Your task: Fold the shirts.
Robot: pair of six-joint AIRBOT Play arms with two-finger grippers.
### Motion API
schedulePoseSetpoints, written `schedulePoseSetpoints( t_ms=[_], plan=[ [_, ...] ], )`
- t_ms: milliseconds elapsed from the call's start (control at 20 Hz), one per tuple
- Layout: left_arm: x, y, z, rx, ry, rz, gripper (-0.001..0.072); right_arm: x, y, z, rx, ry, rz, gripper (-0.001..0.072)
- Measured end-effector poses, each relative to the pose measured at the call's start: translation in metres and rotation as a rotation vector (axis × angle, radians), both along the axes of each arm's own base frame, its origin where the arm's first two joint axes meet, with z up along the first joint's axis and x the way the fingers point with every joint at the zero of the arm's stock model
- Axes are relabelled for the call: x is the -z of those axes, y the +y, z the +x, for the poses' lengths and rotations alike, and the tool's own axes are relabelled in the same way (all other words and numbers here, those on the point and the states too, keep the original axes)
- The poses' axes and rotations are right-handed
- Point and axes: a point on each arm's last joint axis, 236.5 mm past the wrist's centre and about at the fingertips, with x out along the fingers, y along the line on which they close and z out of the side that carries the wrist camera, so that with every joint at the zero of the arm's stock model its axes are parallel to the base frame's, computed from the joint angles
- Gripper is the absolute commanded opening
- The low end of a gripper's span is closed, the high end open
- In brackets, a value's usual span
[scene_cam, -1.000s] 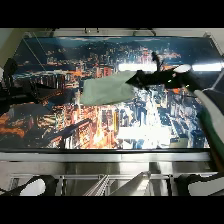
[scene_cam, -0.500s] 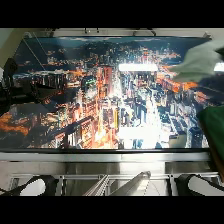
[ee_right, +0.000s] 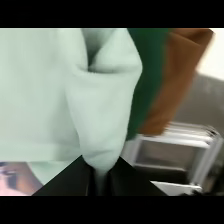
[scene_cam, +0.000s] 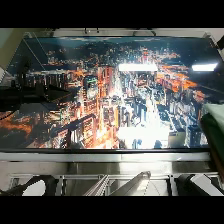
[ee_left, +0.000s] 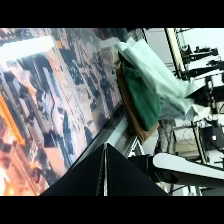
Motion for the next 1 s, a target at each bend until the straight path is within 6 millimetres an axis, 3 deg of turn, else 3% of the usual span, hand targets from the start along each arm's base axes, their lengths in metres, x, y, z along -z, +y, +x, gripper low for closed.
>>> schedulePoseSetpoints(
  t_ms=[50, 100, 150, 200, 300, 400, 500, 550, 600, 650, 800, 900, 1000],
  plan=[
    [0.0, -0.004, -0.002, 0.011, 0.0, 0.0, 0.0013, 0.018, 0.001, -0.015, 0.017, 0.036, 0.018, 0.0021],
    [0.0, -0.007, -0.002, 0.016, -0.001, 0.002, 0.0013, 0.033, 0.0, -0.024, 0.027, 0.059, 0.028, 0.0107],
    [0.001, -0.009, -0.003, 0.021, -0.001, 0.003, 0.0013, 0.046, 0.001, -0.031, 0.033, 0.075, 0.04, 0.0491],
    [0.001, -0.011, -0.003, 0.024, -0.001, 0.003, 0.0013, 0.057, 0.002, -0.037, 0.035, 0.094, 0.056, 0.0706],
    [0.001, -0.012, -0.003, 0.027, -0.002, 0.004, 0.0013, 0.072, 0.004, -0.04, 0.02, 0.107, 0.085, 0.0707],
    [0.0, -0.014, -0.002, 0.023, 0.0, 0.0, 0.0013, 0.073, 0.005, -0.035, -0.004, 0.105, 0.099, 0.0707],
    [-0.003, -0.015, -0.001, 0.016, 0.0, -0.015, 0.0013, 0.059, 0.002, -0.016, -0.038, 0.067, 0.092, 0.0704],
    [-0.006, -0.015, 0.0, 0.013, -0.002, -0.024, 0.0013, 0.047, 0.001, 0.001, -0.06, 0.027, 0.078, 0.0604],
    [-0.009, -0.015, 0.001, 0.013, -0.009, -0.029, 0.0013, 0.033, 0.0, 0.022, -0.087, -0.022, 0.061, 0.0165],
    [-0.014, -0.016, 0.002, 0.019, -0.02, -0.034, 0.0011, 0.018, 0.002, 0.047, -0.124, -0.085, 0.045, 0.003],
    [-0.042, -0.016, 0.004, 0.054, -0.089, -0.042, 0.0012, -0.041, 0.027, 0.14, -0.309, -0.337, -0.016, 0.0019],
    [-0.062, -0.017, 0.003, 0.082, -0.138, -0.038, 0.001, -0.08, 0.067, 0.191, -0.484, -0.484, -0.051, 0.0018],
    [-0.072, -0.018, -0.006, 0.096, -0.156, -0.03, 0.001, -0.107, 0.118, 0.218, -0.669, -0.572, -0.076, 0.0019]
  ],
)
